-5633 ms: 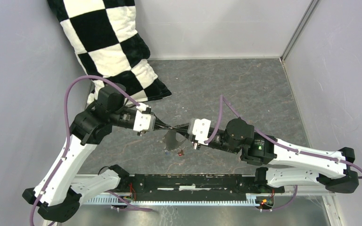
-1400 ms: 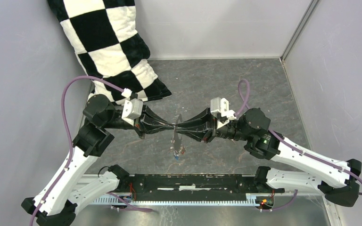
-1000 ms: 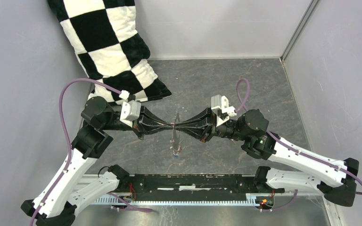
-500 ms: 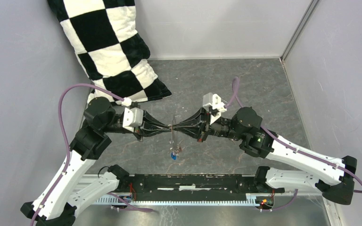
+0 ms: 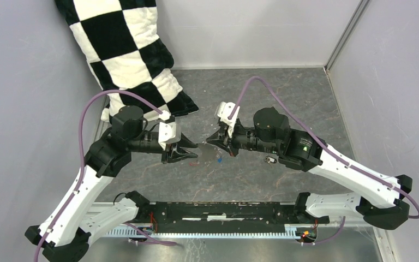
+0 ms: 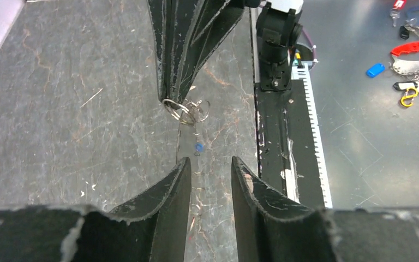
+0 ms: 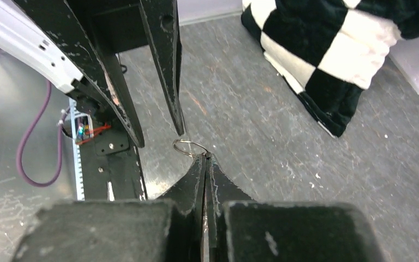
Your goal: Put the keys on the keyring
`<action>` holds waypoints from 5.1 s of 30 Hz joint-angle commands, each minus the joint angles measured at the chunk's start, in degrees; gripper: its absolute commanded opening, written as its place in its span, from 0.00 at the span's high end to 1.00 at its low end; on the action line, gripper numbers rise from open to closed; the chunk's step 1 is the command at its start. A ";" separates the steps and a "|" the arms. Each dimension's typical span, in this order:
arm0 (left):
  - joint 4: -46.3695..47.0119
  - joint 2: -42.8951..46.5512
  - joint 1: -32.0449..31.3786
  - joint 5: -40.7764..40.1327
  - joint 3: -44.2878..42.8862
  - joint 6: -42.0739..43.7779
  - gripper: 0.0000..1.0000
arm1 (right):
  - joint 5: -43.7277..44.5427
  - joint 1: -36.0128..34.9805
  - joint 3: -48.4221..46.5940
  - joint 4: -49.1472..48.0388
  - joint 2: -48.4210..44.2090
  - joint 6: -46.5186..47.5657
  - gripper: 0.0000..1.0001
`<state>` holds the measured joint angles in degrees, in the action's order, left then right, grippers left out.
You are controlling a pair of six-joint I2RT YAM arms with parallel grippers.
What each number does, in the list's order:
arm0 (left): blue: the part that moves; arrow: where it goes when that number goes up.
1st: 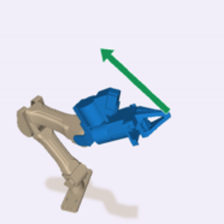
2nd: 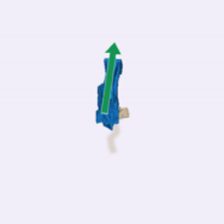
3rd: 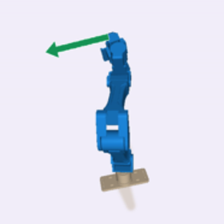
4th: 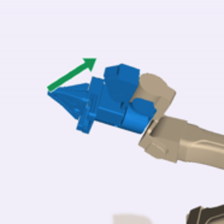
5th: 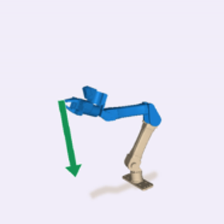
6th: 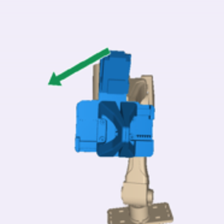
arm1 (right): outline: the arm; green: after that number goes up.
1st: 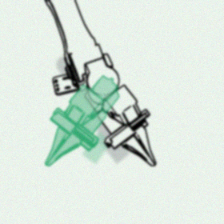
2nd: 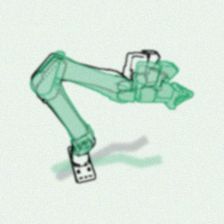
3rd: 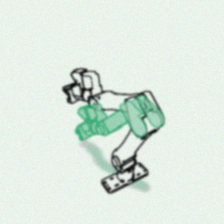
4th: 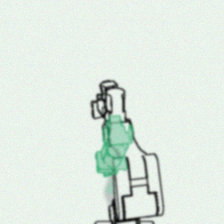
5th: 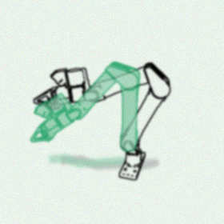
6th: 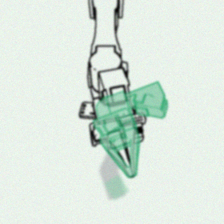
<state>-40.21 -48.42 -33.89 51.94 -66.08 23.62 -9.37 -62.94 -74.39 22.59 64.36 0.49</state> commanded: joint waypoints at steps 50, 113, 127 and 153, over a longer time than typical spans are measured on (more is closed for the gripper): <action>-20.31 -30.89 45.74 3.40 -5.52 25.34 0.52 | 6.97 6.97 -1.53 -20.27 36.57 -7.38 0.53; -17.27 -27.07 47.69 7.52 -0.45 24.01 0.54 | 35.87 4.76 -21.14 -15.71 66.05 -25.98 0.66; -28.66 -28.50 47.66 8.12 -0.53 39.24 0.53 | 33.20 4.80 -12.95 -24.74 58.18 -20.28 1.00; -35.12 -18.20 20.10 15.72 -23.33 32.33 0.32 | -16.24 3.68 6.60 -14.52 2.18 4.21 0.99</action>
<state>-78.94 -66.98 -11.60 64.84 -86.08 65.41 -21.96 -58.63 -62.13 -0.12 68.77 0.14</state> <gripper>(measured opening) 0.704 0.014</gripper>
